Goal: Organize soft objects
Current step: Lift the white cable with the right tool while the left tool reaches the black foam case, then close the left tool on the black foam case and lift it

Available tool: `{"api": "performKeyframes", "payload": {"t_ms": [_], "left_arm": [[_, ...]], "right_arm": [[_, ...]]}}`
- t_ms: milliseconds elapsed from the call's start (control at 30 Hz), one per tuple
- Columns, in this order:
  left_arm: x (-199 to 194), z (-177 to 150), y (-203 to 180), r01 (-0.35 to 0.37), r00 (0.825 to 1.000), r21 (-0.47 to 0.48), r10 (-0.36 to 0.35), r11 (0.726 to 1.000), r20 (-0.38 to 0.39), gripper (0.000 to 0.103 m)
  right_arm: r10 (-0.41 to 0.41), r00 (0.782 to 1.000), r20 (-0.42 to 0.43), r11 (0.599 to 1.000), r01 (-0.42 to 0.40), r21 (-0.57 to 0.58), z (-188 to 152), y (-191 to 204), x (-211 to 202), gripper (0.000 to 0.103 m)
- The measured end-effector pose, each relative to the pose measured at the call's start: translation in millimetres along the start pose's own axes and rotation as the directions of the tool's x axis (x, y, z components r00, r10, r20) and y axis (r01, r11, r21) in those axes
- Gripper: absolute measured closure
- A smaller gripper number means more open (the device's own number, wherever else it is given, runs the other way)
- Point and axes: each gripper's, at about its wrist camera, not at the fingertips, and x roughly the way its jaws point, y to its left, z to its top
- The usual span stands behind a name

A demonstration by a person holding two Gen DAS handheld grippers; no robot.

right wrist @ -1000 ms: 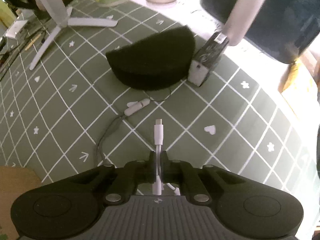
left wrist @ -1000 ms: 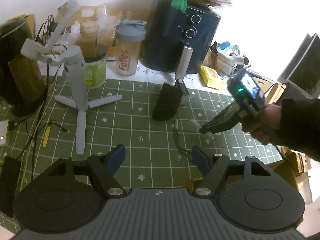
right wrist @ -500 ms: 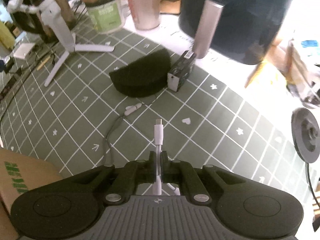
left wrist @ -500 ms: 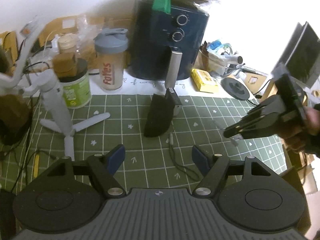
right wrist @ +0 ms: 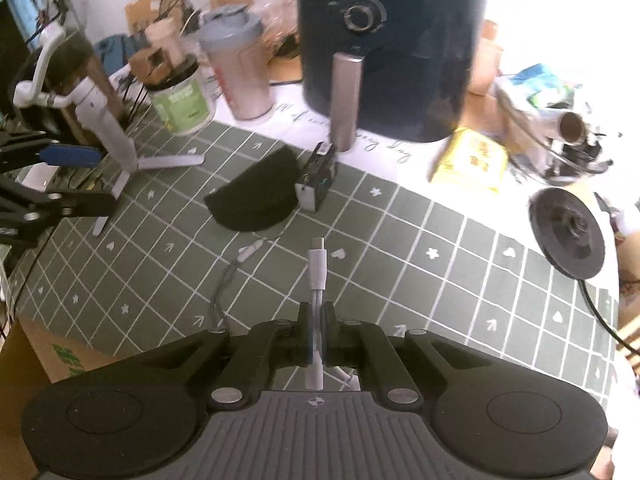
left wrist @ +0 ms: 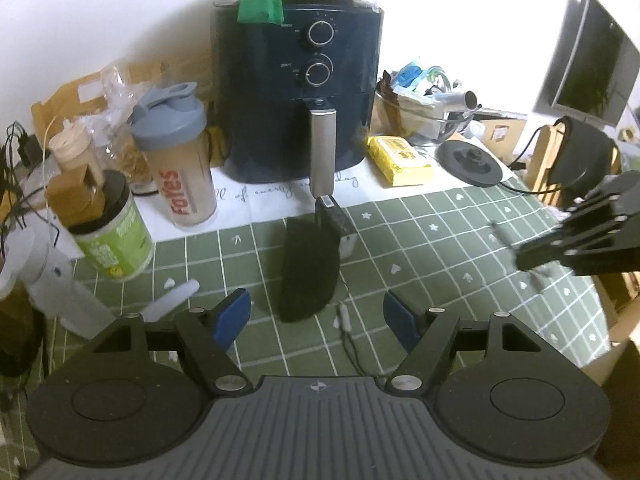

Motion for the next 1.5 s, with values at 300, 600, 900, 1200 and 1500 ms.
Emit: {"api": "performKeyframes", "payload": {"t_ms": [300,600,900,1200,1500], "left_arm": [[49.5,3.4,7.8,-0.012,0.999,0.037,0.014,0.999,-0.048,0.026],[108.4,-1.3,14.7,0.015,0.991,0.071,-0.005,0.997,-0.131,0.025],[155.1,-4.0,16.9,0.048,0.981,0.087,-0.030,0.995,-0.191,0.026],[164.3,-6.2,14.1,0.063,0.973,0.113,-0.035,0.992,-0.229,0.056],[104.6,-3.7,20.9,0.040,0.989,0.054,-0.031,0.998,-0.144,0.057]], "right_arm": [[-0.038,0.999,0.012,0.994,0.036,0.103,-27.4,-15.0,-20.6,0.097],[-0.087,0.996,-0.021,0.979,0.090,0.182,-54.0,-22.1,-32.4,0.097],[-0.148,0.988,-0.042,0.947,0.154,0.283,-84.4,-31.2,-60.2,0.097],[-0.205,0.978,-0.026,0.916,0.201,0.346,-104.0,-38.0,-95.1,0.097],[-0.169,0.984,0.048,0.931,0.143,0.334,-94.9,-39.6,-118.1,0.097]]}}
